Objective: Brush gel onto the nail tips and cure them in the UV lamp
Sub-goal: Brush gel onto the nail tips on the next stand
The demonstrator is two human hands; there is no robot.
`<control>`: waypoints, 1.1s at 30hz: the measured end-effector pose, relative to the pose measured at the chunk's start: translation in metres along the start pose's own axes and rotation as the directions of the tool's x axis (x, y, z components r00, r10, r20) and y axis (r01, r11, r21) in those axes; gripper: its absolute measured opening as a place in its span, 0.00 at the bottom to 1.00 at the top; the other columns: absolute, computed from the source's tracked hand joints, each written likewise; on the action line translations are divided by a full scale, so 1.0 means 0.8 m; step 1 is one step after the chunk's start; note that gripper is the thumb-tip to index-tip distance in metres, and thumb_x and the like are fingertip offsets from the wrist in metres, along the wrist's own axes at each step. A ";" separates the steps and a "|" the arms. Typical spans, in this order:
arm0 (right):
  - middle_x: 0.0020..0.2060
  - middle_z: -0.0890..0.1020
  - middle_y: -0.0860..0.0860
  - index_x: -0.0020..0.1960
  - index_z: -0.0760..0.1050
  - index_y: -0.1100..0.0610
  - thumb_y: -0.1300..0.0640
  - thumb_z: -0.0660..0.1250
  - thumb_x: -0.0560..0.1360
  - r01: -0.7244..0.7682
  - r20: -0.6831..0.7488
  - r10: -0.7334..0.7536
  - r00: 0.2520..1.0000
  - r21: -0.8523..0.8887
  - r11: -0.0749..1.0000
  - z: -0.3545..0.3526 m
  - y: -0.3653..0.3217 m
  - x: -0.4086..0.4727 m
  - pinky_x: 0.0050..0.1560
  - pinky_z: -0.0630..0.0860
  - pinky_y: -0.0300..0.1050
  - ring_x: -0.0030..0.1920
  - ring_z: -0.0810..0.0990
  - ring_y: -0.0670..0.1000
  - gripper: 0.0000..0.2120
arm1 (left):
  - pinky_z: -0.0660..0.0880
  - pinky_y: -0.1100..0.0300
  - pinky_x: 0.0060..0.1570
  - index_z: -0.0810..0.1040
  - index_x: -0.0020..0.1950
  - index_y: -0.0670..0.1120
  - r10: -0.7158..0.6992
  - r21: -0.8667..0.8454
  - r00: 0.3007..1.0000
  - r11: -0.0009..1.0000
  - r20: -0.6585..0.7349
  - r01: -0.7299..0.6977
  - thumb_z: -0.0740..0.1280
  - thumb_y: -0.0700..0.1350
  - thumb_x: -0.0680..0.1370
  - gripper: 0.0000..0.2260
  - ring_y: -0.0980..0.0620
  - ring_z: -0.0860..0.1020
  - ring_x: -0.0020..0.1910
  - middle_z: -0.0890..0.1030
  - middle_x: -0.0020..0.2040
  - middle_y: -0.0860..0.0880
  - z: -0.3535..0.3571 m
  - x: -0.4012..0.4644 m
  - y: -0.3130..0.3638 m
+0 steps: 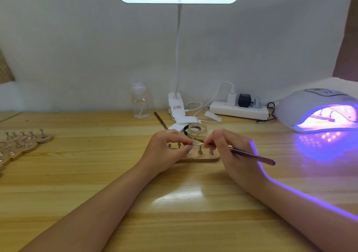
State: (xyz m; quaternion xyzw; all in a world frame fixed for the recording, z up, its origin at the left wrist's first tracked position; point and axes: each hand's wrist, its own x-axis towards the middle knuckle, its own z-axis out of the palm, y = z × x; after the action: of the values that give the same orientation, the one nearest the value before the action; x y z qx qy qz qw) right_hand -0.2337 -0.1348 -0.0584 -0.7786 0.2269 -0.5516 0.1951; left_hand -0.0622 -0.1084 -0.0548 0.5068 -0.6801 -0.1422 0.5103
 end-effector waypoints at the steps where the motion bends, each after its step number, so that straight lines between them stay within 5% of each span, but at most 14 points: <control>1: 0.30 0.79 0.43 0.37 0.77 0.52 0.47 0.58 0.78 -0.025 0.004 0.025 1.000 0.028 0.999 0.001 0.000 -0.001 0.36 0.73 0.32 0.34 0.79 0.42 0.16 | 0.72 0.55 0.52 0.84 0.43 0.45 0.003 -0.001 1.000 1.000 0.004 -0.003 0.73 0.35 0.69 0.07 0.63 0.77 0.39 0.80 0.36 0.58 0.000 0.000 0.000; 5: 0.30 0.79 0.44 0.37 0.76 0.50 0.47 0.55 0.76 -0.015 -0.021 0.016 1.000 0.041 0.999 0.001 -0.003 -0.002 0.36 0.75 0.34 0.33 0.80 0.42 0.16 | 0.73 0.57 0.49 0.84 0.42 0.49 0.013 0.002 1.000 1.000 0.010 -0.013 0.73 0.36 0.69 0.09 0.63 0.77 0.39 0.80 0.36 0.59 0.000 0.001 -0.002; 14: 0.31 0.80 0.42 0.38 0.76 0.50 0.47 0.55 0.76 -0.007 -0.034 0.007 0.999 0.001 1.000 0.001 -0.003 -0.002 0.38 0.76 0.37 0.35 0.80 0.42 0.16 | 0.72 0.43 0.51 0.83 0.42 0.50 0.020 0.002 1.000 1.000 -0.015 -0.020 0.73 0.38 0.69 0.08 0.54 0.79 0.41 0.81 0.37 0.58 0.001 0.002 -0.004; 23: 0.29 0.79 0.42 0.39 0.75 0.48 0.48 0.56 0.79 -0.057 -0.031 0.059 0.998 0.049 0.997 0.003 -0.004 -0.001 0.36 0.72 0.29 0.33 0.79 0.42 0.13 | 0.72 0.42 0.50 0.83 0.42 0.52 0.010 -0.001 1.000 1.000 -0.021 -0.010 0.73 0.39 0.69 0.08 0.52 0.80 0.43 0.82 0.38 0.56 0.002 0.001 -0.004; 33: 0.30 0.80 0.47 0.37 0.77 0.51 0.49 0.56 0.75 -0.137 -0.026 0.141 0.990 0.124 0.983 0.004 -0.007 -0.001 0.37 0.75 0.35 0.32 0.79 0.43 0.15 | 0.74 0.44 0.46 0.83 0.41 0.50 0.044 -0.013 0.999 0.999 -0.010 -0.044 0.73 0.38 0.69 0.07 0.54 0.80 0.41 0.82 0.37 0.56 0.001 0.001 -0.002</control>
State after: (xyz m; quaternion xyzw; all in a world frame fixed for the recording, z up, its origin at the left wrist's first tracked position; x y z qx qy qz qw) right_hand -0.2305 -0.1297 -0.0569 -0.7379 0.2500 -0.5628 0.2763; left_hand -0.0619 -0.1102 -0.0554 0.4890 -0.6877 -0.1331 0.5198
